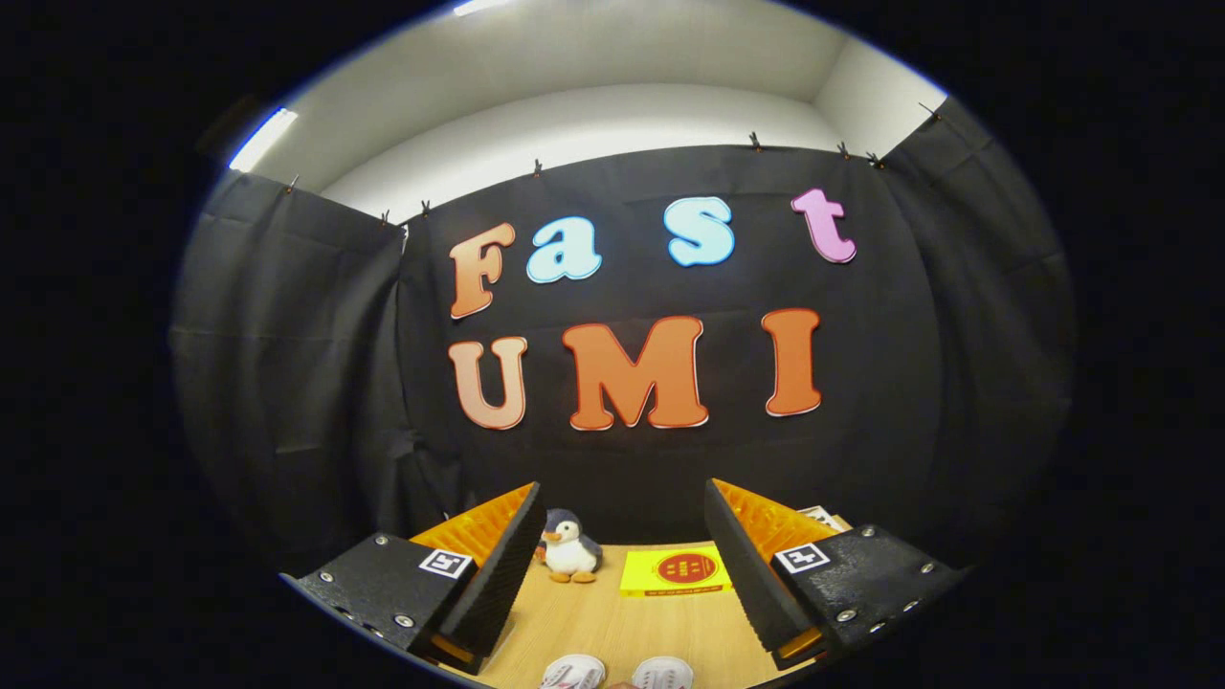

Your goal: Open the storage box then place both shoes into the box .Put the left shoe in first, then the right shoe, with the right side of both shoes facing outward in a uniform manner.

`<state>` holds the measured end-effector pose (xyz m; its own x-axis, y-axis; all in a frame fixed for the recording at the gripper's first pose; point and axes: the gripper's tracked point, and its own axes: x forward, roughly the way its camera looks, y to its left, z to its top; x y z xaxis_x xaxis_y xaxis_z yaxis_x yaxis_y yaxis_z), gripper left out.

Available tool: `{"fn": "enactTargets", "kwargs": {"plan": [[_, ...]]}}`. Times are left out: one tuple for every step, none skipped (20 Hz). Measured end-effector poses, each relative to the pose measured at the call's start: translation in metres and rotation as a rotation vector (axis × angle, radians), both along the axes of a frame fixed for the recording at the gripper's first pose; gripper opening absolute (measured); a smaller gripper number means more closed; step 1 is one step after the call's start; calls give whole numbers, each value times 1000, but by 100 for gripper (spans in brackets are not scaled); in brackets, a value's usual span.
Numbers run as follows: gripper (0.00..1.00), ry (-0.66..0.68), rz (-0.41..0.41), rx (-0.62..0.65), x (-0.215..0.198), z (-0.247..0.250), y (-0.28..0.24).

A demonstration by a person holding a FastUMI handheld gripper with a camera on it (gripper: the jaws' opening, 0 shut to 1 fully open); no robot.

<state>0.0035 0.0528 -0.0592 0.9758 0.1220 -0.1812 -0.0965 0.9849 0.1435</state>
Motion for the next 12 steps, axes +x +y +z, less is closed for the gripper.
{"fn": "enactTargets", "kwargs": {"plan": [[99,30,25,1,-1,-10,10],[99,62,59,7,-1,-21,21],[99,101,100,19,-2,-33,35],[99,154,146,33,-4,-49,51],[98,221,196,46,-10,-68,66],[98,287,240,57,-14,-86,79],[99,348,282,70,-21,-103,92],[99,403,317,83,-26,-119,104],[98,448,347,101,-29,-129,115],[97,485,372,124,-32,-139,124],[97,516,393,141,-36,-148,134],[97,545,414,153,-39,-156,142]]}}
